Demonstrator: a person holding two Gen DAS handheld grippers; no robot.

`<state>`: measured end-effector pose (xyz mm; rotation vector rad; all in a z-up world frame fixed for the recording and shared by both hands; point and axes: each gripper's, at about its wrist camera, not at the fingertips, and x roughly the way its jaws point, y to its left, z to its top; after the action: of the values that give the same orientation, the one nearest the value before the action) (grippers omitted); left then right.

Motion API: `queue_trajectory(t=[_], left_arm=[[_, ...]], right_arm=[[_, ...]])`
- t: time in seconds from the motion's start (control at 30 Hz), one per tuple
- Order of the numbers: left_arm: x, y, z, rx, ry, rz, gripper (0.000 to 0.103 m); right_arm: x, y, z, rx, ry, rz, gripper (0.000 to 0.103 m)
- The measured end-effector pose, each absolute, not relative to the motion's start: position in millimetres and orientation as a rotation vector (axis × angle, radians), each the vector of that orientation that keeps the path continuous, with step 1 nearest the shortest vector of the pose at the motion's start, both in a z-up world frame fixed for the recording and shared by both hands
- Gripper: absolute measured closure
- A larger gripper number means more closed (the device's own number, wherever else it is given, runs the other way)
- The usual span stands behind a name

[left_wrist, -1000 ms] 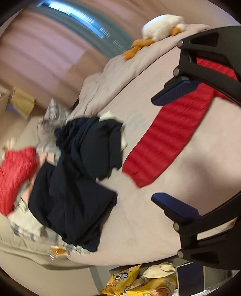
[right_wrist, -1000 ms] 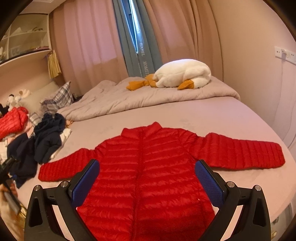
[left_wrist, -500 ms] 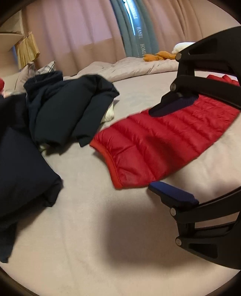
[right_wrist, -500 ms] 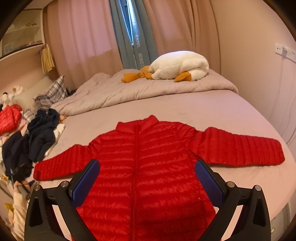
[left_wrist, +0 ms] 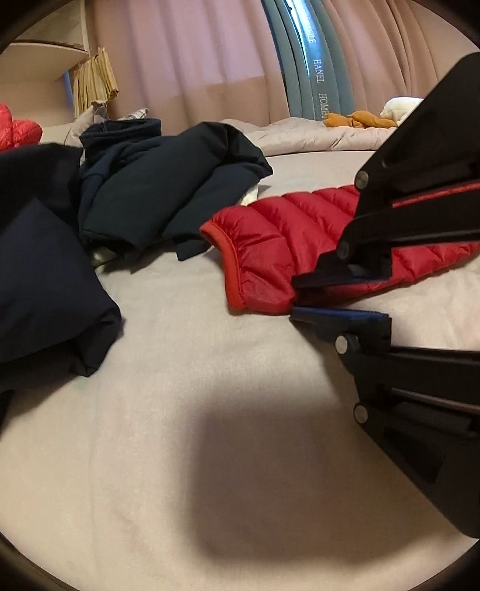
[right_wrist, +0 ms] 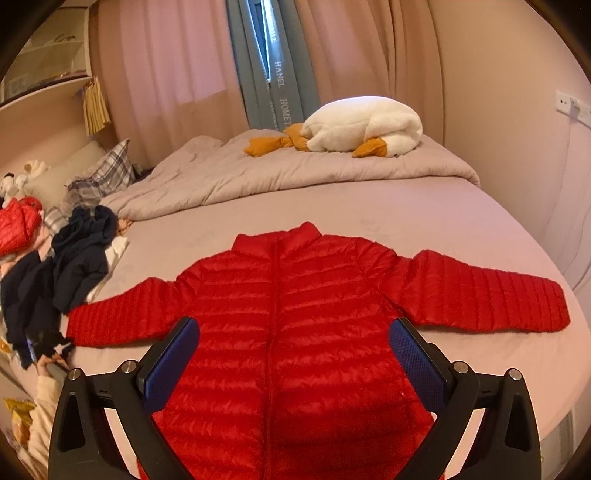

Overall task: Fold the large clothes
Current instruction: 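Lift the sleeve cuff upward with the left gripper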

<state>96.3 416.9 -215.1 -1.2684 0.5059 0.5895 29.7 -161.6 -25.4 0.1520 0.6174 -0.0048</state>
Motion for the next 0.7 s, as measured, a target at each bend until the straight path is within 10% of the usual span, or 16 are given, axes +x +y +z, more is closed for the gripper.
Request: queue_trajectory(t=[0.1, 0.2, 0.27, 0.5, 0.57, 0.63, 0.7], left_arm=[[96.6, 414.5, -207.2, -1.238, 0.507, 0.615, 0.085], [89.3, 415.6, -202.0, -1.277, 0.464, 0.626, 0.042], [90.5, 416.6, -200.7, -1.297, 0.429, 0.6, 0.032], [116.7, 407.0, -206.2, -1.213, 0.461, 0.616, 0.034], [125.2, 405.0, -208.4, -1.205, 0.465, 0.585, 0.048], [134.0, 405.4, -219.1, -1.237, 0.507, 0.56, 0.084], [137.7, 402.1, -223.7, -1.216, 0.498, 0.571, 0.091]], right_arm=[[29.5, -162.1, -25.0, 0.149, 0.612, -0.007, 0.001], [28.5, -163.3, -25.2, 0.15, 0.612, -0.013, 0.001], [28.3, -163.7, -25.9, 0.154, 0.613, -0.013, 0.001], [28.0, -162.9, -29.6, 0.151, 0.622, -0.019, 0.001], [27.2, -162.8, -29.9, 0.151, 0.625, -0.021, 0.001], [27.6, -162.9, -30.6, 0.146, 0.628, -0.025, 0.001], [27.4, -163.4, -31.1, 0.144, 0.63, -0.029, 0.001]])
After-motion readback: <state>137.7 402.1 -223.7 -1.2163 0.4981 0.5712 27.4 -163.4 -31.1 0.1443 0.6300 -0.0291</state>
